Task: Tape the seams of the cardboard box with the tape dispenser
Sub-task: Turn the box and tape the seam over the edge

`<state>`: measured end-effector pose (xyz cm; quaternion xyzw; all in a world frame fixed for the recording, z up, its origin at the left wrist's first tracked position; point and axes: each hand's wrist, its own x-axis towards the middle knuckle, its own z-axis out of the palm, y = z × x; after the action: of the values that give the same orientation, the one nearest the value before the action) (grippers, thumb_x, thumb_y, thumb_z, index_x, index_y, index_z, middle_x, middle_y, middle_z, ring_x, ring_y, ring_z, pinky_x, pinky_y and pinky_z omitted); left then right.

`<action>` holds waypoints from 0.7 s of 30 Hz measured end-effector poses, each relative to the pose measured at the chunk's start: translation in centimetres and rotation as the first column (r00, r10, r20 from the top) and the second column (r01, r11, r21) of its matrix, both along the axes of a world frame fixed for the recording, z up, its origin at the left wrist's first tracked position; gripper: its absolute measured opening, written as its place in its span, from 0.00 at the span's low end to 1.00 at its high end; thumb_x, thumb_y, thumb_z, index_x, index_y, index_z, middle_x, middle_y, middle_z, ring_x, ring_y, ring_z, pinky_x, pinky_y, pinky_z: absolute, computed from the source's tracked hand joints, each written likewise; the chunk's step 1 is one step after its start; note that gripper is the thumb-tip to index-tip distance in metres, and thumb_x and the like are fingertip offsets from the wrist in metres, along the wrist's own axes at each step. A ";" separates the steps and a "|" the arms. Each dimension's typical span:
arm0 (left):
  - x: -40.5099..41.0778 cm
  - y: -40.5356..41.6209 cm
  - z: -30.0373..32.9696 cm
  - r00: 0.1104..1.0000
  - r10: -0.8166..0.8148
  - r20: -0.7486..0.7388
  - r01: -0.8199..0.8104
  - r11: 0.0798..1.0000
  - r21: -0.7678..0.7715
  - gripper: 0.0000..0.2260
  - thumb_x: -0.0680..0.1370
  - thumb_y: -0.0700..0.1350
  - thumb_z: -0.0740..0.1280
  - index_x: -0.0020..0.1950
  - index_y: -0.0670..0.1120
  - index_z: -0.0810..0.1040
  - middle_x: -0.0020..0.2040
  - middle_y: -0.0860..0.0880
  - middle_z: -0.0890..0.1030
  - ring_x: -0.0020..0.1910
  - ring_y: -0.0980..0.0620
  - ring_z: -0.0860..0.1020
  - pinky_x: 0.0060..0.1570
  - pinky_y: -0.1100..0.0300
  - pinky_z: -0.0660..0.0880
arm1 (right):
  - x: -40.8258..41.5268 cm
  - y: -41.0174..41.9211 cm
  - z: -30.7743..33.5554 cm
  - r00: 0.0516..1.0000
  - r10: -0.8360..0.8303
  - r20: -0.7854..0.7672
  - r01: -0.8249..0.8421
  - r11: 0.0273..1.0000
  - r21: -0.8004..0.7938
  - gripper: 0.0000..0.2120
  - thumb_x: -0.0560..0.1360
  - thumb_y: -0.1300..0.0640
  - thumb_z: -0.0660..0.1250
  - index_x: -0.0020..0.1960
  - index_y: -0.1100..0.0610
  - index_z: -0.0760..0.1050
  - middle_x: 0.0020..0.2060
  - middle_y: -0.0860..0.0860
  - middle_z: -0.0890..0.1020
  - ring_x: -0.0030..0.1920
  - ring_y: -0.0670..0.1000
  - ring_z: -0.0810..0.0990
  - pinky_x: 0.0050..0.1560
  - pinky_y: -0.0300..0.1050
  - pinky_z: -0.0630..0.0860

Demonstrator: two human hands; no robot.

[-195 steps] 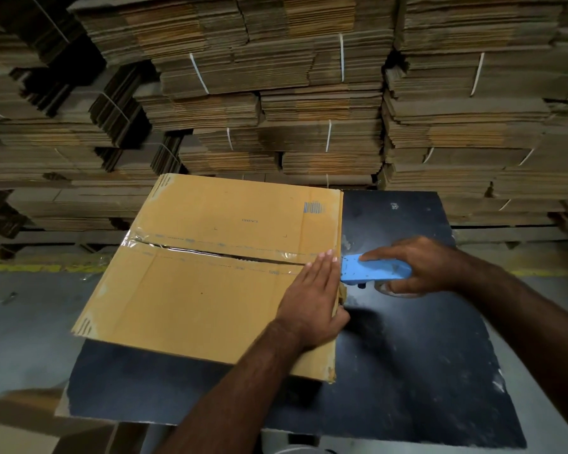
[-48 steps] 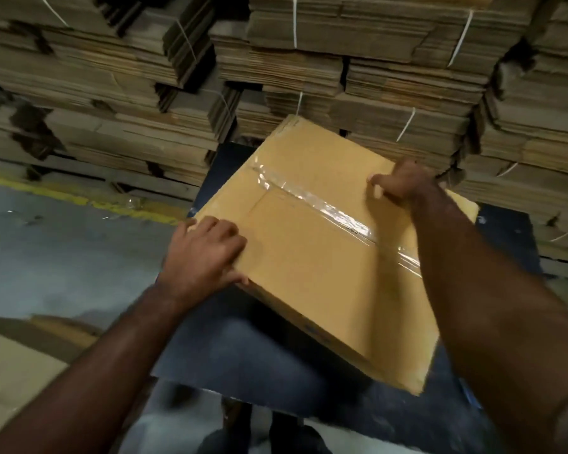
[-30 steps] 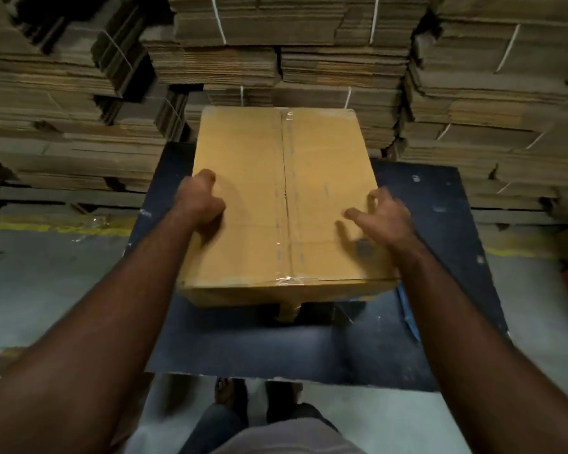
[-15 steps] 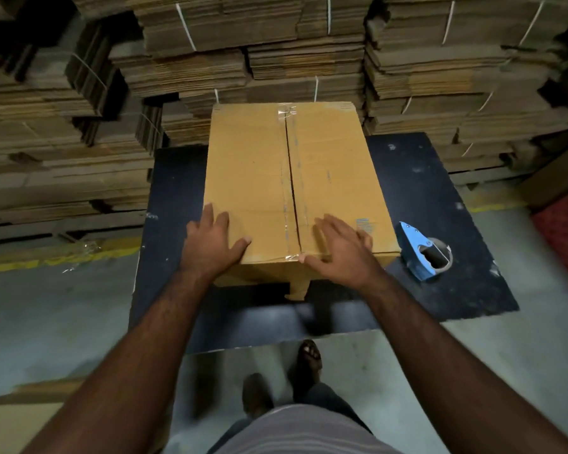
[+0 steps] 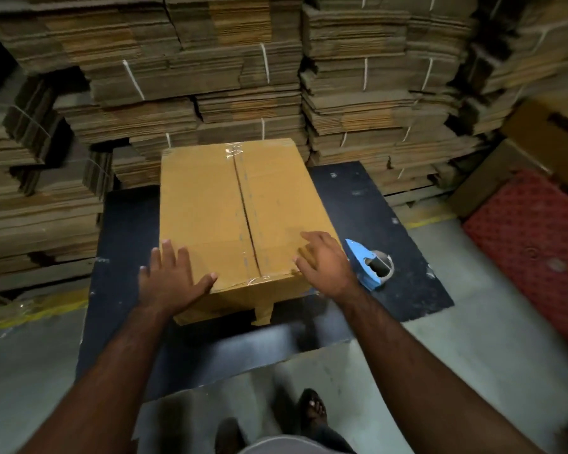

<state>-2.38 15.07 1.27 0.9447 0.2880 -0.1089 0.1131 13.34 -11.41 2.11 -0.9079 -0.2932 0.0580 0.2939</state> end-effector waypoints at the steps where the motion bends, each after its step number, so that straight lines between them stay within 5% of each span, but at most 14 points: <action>1: 0.8 -1.0 0.2 0.998 -0.026 0.054 0.023 0.999 0.041 0.41 0.74 0.72 0.56 0.77 0.44 0.59 0.80 0.40 0.50 0.78 0.39 0.51 0.71 0.35 0.56 | 1.2 -1.6 -0.1 0.994 -0.107 0.007 0.106 0.991 0.084 0.23 0.75 0.52 0.67 0.68 0.57 0.72 0.62 0.55 0.74 0.62 0.57 0.74 0.63 0.52 0.73; 3: 2.5 -4.1 0.7 0.975 -0.131 0.178 0.121 0.990 0.065 0.36 0.75 0.69 0.61 0.73 0.45 0.66 0.79 0.40 0.55 0.77 0.41 0.55 0.71 0.37 0.56 | 3.5 -5.1 -0.3 0.943 -0.334 -0.007 0.331 0.930 0.161 0.19 0.75 0.58 0.67 0.64 0.59 0.74 0.60 0.57 0.76 0.59 0.57 0.76 0.61 0.49 0.72; 6: 5.1 -9.2 0.8 0.939 -0.221 0.265 0.234 0.972 -0.018 0.30 0.75 0.63 0.66 0.71 0.47 0.69 0.78 0.44 0.60 0.75 0.43 0.60 0.69 0.41 0.61 | 6.6 -9.7 -1.9 0.849 -0.509 -0.139 0.514 0.858 -0.003 0.14 0.75 0.62 0.65 0.61 0.59 0.75 0.58 0.59 0.79 0.58 0.60 0.77 0.55 0.45 0.71; 11: 8.8 -13.4 0.5 0.953 -0.274 0.126 0.270 0.962 0.049 0.39 0.66 0.73 0.51 0.69 0.52 0.68 0.73 0.48 0.67 0.68 0.44 0.66 0.62 0.44 0.65 | 10.3 -12.7 -6.9 0.902 -0.389 -0.185 0.335 0.903 -0.268 0.14 0.70 0.63 0.69 0.55 0.60 0.75 0.54 0.59 0.80 0.56 0.61 0.78 0.54 0.46 0.73; 14: 9.7 -13.6 0.2 0.962 -0.239 0.135 0.230 0.970 0.073 0.40 0.64 0.74 0.51 0.69 0.52 0.68 0.70 0.49 0.68 0.66 0.45 0.67 0.61 0.43 0.66 | 11.7 -12.0 -9.0 0.919 -0.345 -0.192 0.265 0.900 -0.346 0.23 0.69 0.60 0.73 0.62 0.59 0.70 0.57 0.58 0.79 0.58 0.59 0.77 0.55 0.46 0.74; 17: 9.7 -14.0 -0.1 0.975 -0.184 0.125 0.181 0.983 0.038 0.40 0.64 0.74 0.53 0.70 0.53 0.68 0.72 0.50 0.67 0.68 0.46 0.65 0.63 0.43 0.64 | 12.3 -12.0 -10.8 0.920 -0.326 -0.218 0.246 0.912 -0.327 0.31 0.67 0.64 0.71 0.66 0.55 0.61 0.58 0.59 0.77 0.58 0.60 0.76 0.54 0.46 0.73; 21: 9.4 -15.6 -0.2 0.976 -0.084 0.202 0.093 0.995 -0.035 0.35 0.66 0.71 0.56 0.66 0.52 0.73 0.70 0.50 0.71 0.69 0.47 0.66 0.63 0.45 0.64 | 13.8 -13.1 -9.8 0.895 -0.335 -0.295 0.286 0.938 -0.198 0.31 0.69 0.66 0.71 0.68 0.57 0.64 0.57 0.59 0.76 0.56 0.60 0.77 0.48 0.43 0.70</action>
<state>7.01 -0.54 1.08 0.9600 0.2301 -0.0248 0.1574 27.15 -24.46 -7.69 -0.9405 -0.0866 0.1804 0.2748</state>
